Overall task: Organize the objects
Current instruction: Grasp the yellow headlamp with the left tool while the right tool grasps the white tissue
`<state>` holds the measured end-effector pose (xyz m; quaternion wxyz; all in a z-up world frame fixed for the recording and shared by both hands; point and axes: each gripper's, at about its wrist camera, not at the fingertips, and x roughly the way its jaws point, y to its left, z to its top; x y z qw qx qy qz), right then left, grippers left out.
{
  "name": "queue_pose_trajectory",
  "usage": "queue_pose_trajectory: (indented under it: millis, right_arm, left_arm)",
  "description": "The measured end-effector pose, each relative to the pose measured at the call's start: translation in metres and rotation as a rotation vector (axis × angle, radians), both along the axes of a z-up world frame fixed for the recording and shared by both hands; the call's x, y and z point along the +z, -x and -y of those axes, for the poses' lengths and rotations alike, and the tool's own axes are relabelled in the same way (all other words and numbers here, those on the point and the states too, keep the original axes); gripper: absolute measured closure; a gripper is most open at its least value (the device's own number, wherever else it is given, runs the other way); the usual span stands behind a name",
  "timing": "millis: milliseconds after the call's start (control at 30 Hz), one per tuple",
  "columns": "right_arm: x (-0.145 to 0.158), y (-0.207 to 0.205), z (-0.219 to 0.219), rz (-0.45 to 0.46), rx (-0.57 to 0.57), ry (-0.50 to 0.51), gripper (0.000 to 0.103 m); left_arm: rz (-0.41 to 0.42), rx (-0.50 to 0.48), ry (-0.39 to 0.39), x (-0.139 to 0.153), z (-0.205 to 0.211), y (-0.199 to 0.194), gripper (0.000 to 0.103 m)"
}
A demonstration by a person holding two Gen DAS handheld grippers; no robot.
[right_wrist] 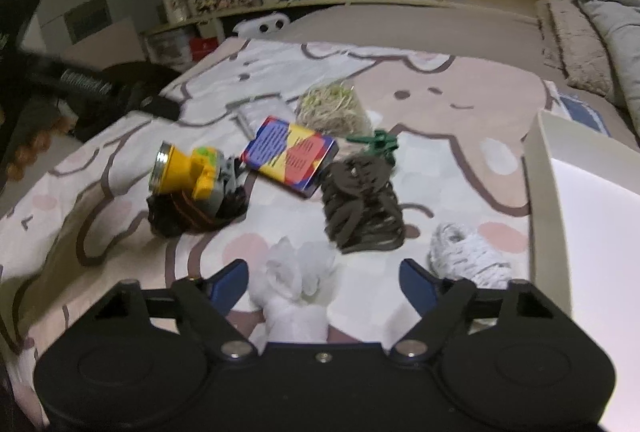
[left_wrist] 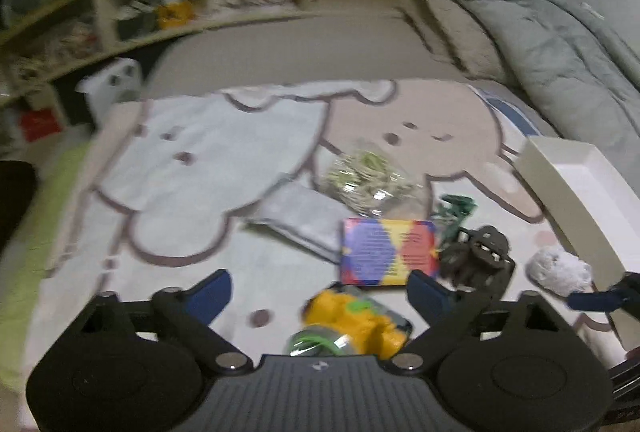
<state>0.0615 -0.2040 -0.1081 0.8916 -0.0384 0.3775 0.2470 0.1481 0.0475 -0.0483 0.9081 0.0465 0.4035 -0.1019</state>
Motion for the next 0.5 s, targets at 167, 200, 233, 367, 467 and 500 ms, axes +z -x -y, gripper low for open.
queue_pose_trajectory:
  millis: [167,200,233,367,467,500]
  right_arm:
    - [-0.009,-0.001,-0.005,-0.027,0.027,0.013,0.044]
    - [-0.010,-0.001,-0.005,-0.029,0.031,0.012,0.045]
    - [-0.011,-0.001,-0.006,-0.032,0.036,0.010,0.046]
    - [-0.013,-0.003,-0.008,-0.048,0.049,0.009,0.047]
    - [-0.016,-0.004,-0.010,-0.066,0.058,0.008,0.047]
    - [-0.017,-0.004,-0.011,-0.071,0.063,0.008,0.047]
  left_arm:
    - [-0.124,-0.034,0.006,-0.034,-0.001,-0.024,0.041]
    - [-0.139,-0.034,0.043,-0.037,-0.004,-0.024,0.044]
    - [-0.155,-0.037,0.085,-0.039,-0.008,-0.023,0.046]
    - [-0.218,-0.072,0.122,-0.037,-0.014,-0.018,0.049]
    - [-0.241,-0.121,0.078,-0.036,-0.010,-0.010,0.049]
    - [-0.249,-0.133,0.060,-0.037,-0.008,-0.007,0.049]
